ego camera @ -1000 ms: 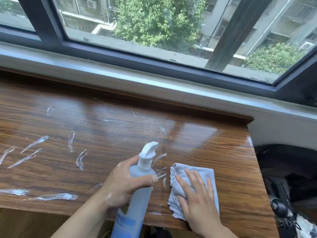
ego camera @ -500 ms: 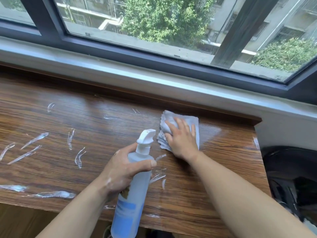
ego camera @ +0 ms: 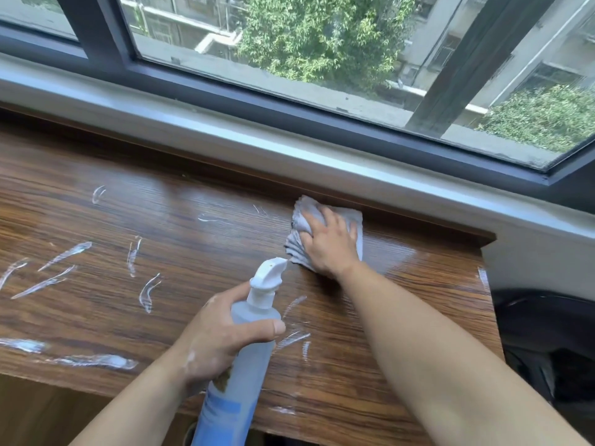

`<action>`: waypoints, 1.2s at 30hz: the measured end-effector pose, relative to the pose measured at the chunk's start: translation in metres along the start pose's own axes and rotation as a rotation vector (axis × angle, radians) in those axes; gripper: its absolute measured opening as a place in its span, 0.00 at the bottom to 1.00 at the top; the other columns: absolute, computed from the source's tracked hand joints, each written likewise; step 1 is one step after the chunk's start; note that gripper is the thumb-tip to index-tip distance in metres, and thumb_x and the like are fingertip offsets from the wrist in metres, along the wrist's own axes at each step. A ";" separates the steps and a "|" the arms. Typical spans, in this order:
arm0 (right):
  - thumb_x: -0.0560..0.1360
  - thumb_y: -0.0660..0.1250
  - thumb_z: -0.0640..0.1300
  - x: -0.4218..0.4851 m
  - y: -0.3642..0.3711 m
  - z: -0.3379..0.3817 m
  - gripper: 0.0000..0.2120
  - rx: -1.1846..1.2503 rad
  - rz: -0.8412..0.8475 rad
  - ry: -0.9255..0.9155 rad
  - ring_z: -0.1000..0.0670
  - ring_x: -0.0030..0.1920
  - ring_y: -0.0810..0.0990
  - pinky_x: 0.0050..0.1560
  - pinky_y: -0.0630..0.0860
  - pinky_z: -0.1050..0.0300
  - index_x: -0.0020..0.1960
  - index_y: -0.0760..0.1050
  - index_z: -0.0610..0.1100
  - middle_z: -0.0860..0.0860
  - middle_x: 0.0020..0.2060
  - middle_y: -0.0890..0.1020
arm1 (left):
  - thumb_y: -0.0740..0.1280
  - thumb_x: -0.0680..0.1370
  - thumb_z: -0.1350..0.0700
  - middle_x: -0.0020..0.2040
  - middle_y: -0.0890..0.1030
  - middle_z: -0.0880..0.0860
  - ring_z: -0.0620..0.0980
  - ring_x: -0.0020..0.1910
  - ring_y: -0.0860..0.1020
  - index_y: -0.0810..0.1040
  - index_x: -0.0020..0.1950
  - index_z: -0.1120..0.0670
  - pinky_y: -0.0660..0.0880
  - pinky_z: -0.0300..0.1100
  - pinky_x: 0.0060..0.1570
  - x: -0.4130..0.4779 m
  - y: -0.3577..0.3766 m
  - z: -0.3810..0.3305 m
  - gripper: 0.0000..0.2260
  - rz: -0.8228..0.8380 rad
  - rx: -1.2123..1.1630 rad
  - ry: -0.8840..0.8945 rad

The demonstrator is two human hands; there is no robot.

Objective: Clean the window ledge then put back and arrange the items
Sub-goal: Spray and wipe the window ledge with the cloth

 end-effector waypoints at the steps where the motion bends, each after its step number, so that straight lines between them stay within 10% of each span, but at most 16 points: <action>1: 0.81 0.54 0.59 -0.002 0.002 0.000 0.25 0.001 -0.004 0.008 0.44 0.77 0.56 0.76 0.46 0.35 0.77 0.58 0.61 0.50 0.79 0.58 | 0.79 0.61 0.46 0.44 0.81 0.69 0.55 0.40 0.80 0.84 0.51 0.49 0.76 0.52 0.45 -0.001 0.002 0.000 0.20 0.014 -0.001 0.001; 10: 0.77 0.55 0.60 -0.176 0.036 -0.032 0.26 -0.011 0.007 -0.146 0.48 0.77 0.59 0.75 0.52 0.36 0.75 0.61 0.62 0.52 0.75 0.65 | 0.79 0.61 0.45 0.45 0.81 0.68 0.55 0.41 0.80 0.84 0.51 0.48 0.75 0.52 0.47 -0.008 -0.004 -0.002 0.21 0.010 0.005 0.034; 18: 0.81 0.53 0.59 -0.024 -0.003 -0.030 0.25 0.027 0.017 0.015 0.45 0.77 0.56 0.76 0.48 0.35 0.77 0.59 0.61 0.50 0.78 0.58 | 0.78 0.61 0.45 0.45 0.81 0.67 0.70 0.49 0.81 0.84 0.52 0.46 0.78 0.63 0.51 -0.023 -0.001 0.005 0.20 0.002 0.102 0.024; 24: 0.77 0.50 0.62 -0.082 0.007 -0.038 0.26 0.014 -0.004 -0.023 0.46 0.74 0.62 0.74 0.55 0.39 0.74 0.64 0.61 0.52 0.75 0.64 | 0.79 0.59 0.47 0.41 0.83 0.59 0.71 0.48 0.82 0.84 0.49 0.48 0.79 0.65 0.54 -0.040 -0.004 0.015 0.20 0.036 0.093 -0.034; 32: 0.78 0.55 0.58 -0.230 0.056 -0.044 0.23 -0.041 -0.142 0.018 0.45 0.76 0.63 0.73 0.54 0.37 0.72 0.67 0.57 0.50 0.75 0.66 | 0.78 0.60 0.44 0.45 0.83 0.63 0.68 0.47 0.81 0.84 0.50 0.50 0.75 0.66 0.56 -0.046 -0.007 0.024 0.21 0.077 0.231 -0.067; 36: 0.78 0.56 0.59 -0.239 0.060 -0.026 0.25 -0.067 -0.166 0.006 0.43 0.76 0.64 0.73 0.56 0.34 0.73 0.68 0.56 0.50 0.76 0.66 | 0.75 0.57 0.40 0.38 0.81 0.52 0.47 0.37 0.76 0.83 0.47 0.49 0.73 0.48 0.43 -0.039 -0.004 0.027 0.23 0.054 0.307 -0.063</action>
Point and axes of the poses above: each hand's wrist, its own x-axis towards the middle knuckle, its own y-axis out of the palm, z = x × y, the point moved 5 cm from there along x, towards the middle knuckle
